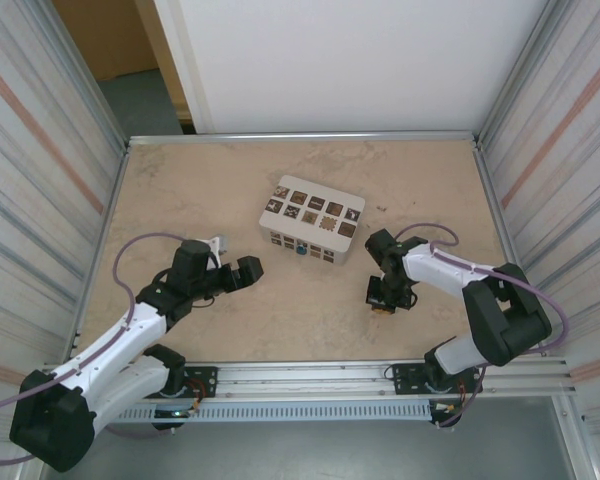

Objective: Unlock a padlock with a key

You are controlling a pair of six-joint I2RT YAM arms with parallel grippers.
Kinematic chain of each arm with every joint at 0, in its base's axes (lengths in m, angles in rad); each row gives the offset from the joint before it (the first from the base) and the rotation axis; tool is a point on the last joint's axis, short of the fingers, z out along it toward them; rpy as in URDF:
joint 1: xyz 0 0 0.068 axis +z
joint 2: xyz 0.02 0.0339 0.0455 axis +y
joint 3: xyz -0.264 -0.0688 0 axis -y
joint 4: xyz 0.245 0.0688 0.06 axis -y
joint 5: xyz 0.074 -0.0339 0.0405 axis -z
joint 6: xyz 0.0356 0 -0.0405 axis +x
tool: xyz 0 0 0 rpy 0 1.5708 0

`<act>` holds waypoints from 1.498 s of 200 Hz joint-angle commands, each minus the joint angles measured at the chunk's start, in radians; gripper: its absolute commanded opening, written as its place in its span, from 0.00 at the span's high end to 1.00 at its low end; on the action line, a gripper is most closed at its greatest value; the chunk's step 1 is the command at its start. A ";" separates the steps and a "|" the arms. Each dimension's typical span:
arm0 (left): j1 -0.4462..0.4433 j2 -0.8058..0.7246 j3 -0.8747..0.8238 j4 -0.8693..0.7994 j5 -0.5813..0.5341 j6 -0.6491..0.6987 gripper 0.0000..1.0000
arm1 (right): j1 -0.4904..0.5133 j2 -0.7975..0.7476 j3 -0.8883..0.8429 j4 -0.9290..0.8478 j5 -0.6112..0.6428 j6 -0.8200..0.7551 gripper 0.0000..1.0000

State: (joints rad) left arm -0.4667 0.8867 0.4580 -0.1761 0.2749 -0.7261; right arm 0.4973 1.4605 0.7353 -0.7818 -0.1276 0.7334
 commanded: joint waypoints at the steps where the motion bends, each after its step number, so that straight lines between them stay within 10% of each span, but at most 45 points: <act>1: -0.004 -0.002 0.036 -0.015 -0.023 0.020 0.01 | 0.006 -0.013 -0.032 0.021 0.005 0.024 1.00; 179: -0.011 -0.174 0.096 0.045 0.080 -0.088 0.11 | 0.022 -0.404 -0.069 0.455 -0.166 -0.027 1.00; 299: -0.276 0.118 0.271 0.267 0.056 -0.092 0.39 | 0.173 -0.508 -0.092 0.758 -0.168 -0.006 1.00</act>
State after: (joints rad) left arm -0.7094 0.9546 0.6666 0.0128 0.3321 -0.8322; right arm 0.6430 0.9733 0.6613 -0.0982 -0.2958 0.7231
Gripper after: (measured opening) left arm 0.623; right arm 0.048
